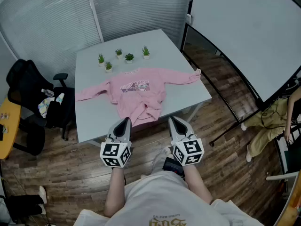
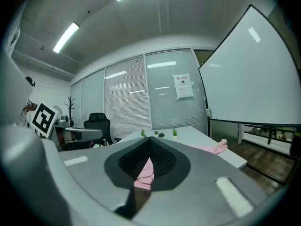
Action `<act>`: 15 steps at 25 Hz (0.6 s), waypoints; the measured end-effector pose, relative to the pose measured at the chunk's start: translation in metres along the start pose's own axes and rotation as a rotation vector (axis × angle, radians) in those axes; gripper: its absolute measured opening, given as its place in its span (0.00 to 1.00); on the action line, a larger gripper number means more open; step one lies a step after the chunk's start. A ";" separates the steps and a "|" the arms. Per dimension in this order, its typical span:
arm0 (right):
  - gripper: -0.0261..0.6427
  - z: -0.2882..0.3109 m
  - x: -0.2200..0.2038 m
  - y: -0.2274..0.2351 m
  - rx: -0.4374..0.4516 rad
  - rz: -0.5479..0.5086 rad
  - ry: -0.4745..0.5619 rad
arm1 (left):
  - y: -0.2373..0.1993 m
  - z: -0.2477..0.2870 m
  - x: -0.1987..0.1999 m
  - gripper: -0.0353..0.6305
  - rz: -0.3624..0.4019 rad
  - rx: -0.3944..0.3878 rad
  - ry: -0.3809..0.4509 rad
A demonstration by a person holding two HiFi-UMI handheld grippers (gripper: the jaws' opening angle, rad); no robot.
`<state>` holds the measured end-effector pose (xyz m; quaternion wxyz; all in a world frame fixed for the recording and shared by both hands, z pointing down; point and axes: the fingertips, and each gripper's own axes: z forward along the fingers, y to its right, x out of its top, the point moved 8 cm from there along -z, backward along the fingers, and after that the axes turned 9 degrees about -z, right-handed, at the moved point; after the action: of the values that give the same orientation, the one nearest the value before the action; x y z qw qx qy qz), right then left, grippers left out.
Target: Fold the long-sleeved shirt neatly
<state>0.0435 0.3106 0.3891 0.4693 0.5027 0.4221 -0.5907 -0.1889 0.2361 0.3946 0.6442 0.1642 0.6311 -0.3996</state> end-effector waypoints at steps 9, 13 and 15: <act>0.06 0.001 0.003 -0.001 -0.013 -0.006 -0.001 | -0.002 0.001 0.004 0.07 -0.006 -0.007 0.019; 0.06 0.002 0.003 -0.001 -0.016 -0.005 0.001 | -0.003 0.001 0.003 0.07 -0.003 -0.003 0.014; 0.06 0.000 0.002 0.000 -0.038 0.009 0.010 | -0.005 0.000 0.002 0.08 0.006 0.017 0.015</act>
<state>0.0439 0.3103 0.3874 0.4792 0.4986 0.4331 -0.5781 -0.1924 0.2323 0.3938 0.6392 0.1744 0.6320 -0.4019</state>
